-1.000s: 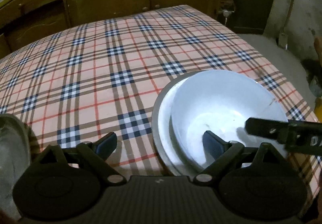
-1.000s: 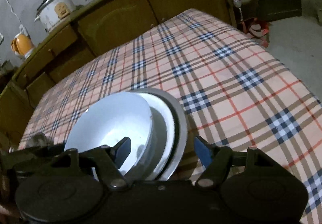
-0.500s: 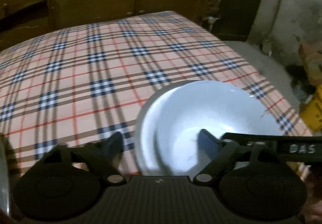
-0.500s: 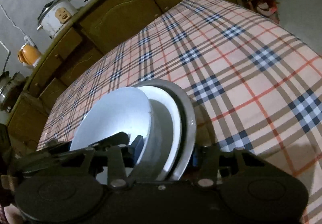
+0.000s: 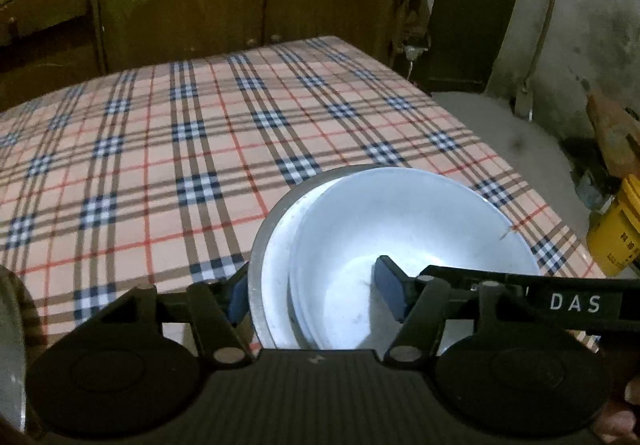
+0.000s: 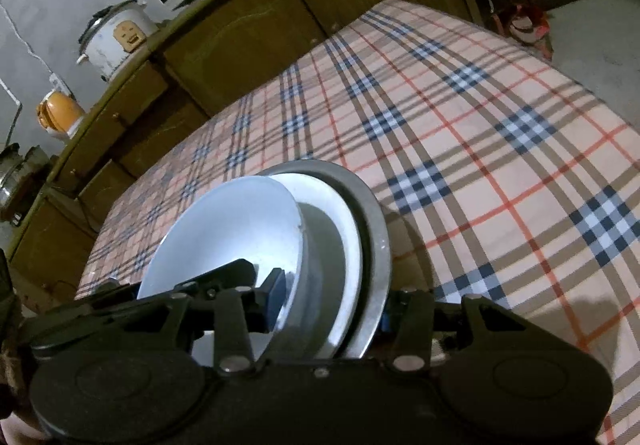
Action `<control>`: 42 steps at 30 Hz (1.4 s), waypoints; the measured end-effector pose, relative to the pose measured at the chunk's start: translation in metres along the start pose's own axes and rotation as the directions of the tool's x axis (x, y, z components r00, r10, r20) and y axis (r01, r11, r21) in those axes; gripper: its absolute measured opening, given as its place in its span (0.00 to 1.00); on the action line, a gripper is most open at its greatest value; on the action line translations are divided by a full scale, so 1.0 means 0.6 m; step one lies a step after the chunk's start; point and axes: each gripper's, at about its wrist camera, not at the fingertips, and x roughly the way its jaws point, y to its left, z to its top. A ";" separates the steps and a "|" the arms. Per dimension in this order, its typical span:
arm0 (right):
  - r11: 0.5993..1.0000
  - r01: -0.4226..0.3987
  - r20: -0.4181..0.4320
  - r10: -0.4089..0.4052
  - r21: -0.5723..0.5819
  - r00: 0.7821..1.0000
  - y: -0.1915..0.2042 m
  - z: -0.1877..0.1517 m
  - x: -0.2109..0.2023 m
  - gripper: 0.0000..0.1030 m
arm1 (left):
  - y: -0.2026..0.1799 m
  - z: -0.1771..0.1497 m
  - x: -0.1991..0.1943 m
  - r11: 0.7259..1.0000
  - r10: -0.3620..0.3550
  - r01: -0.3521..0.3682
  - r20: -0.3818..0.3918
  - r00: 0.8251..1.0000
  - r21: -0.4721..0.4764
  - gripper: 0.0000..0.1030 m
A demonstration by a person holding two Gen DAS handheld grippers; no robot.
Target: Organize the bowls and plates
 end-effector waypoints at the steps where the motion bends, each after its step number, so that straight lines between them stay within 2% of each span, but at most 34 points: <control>1: 1.000 -0.003 0.006 0.003 -0.006 1.000 0.005 0.002 -0.005 0.53 | 0.000 0.002 -0.007 1.000 0.003 -0.003 0.007 1.000 -0.002 0.62; 10: 0.994 -0.065 0.025 0.067 -0.084 0.997 0.076 0.012 -0.040 0.53 | 0.015 0.011 -0.087 0.997 0.070 -0.066 0.075 0.995 -0.043 0.62; 20: 0.968 -0.168 -0.021 0.167 -0.186 0.986 0.205 -0.003 -0.030 0.53 | 0.091 0.003 -0.182 0.975 0.191 -0.174 0.126 0.974 -0.135 0.62; 32: 0.918 -0.290 -0.154 0.256 -0.272 0.954 0.368 -0.070 0.061 0.53 | 0.238 -0.039 -0.240 0.917 0.336 -0.302 0.096 0.937 -0.261 0.62; 42: 0.893 -0.339 -0.229 0.278 -0.296 0.933 0.449 -0.114 0.154 0.53 | 0.338 -0.072 -0.244 0.878 0.388 -0.350 0.059 0.920 -0.326 0.62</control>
